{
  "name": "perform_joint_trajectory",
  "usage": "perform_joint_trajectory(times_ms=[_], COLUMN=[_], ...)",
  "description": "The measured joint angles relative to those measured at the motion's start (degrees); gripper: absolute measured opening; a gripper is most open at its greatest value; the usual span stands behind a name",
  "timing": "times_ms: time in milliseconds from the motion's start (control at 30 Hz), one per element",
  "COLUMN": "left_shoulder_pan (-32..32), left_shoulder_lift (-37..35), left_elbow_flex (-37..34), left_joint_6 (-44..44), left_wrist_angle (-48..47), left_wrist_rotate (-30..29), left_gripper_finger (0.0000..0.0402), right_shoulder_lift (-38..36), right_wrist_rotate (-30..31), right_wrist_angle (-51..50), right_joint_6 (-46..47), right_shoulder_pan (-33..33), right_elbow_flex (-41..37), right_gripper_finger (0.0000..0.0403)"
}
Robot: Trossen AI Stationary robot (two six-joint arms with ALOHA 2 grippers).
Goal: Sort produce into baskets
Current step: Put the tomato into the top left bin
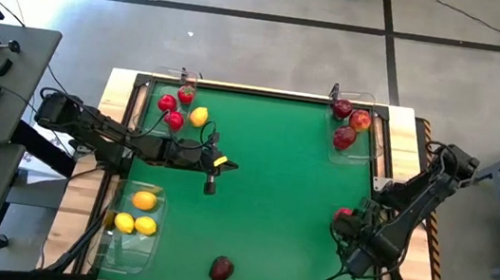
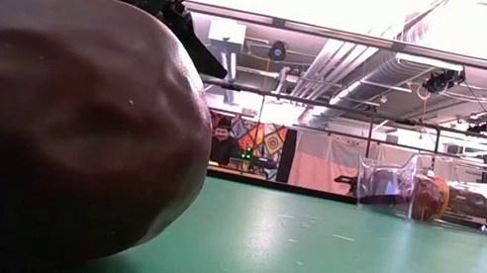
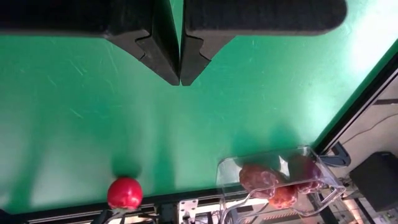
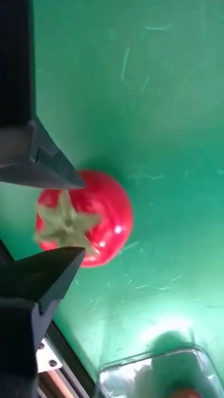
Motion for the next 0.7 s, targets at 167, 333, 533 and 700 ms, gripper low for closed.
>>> perform_joint_trajectory(times_ms=[167, 333, 533, 700], left_shoulder_pan=[0.0, 0.01, 0.0, 0.01], left_shoulder_lift=[0.01, 0.01, 0.02, 0.02], left_elbow_flex=[0.0, 0.0, 0.0, 0.0], left_joint_6=[0.0, 0.0, -0.02, -0.01], left_wrist_angle=[0.0, -0.02, -0.02, -0.02], left_wrist_rotate=[0.0, 0.0, 0.0, 0.0], left_gripper_finger=[0.0, 0.0, 0.0, 0.0], right_shoulder_lift=[0.0, 0.0, 0.02, 0.02], right_wrist_rotate=[0.91, 1.55, 1.36, 0.1], right_wrist_angle=[-0.49, -0.15, -0.66, -1.12], right_joint_6=[-0.2, -0.07, 3.32, 4.27], right_shoulder_pan=[0.0, 0.0, -0.29, -1.64], right_elbow_flex=[0.0, 0.0, 0.0, 0.0], right_gripper_finger=[0.0153, 0.015, 0.015, 0.0151])
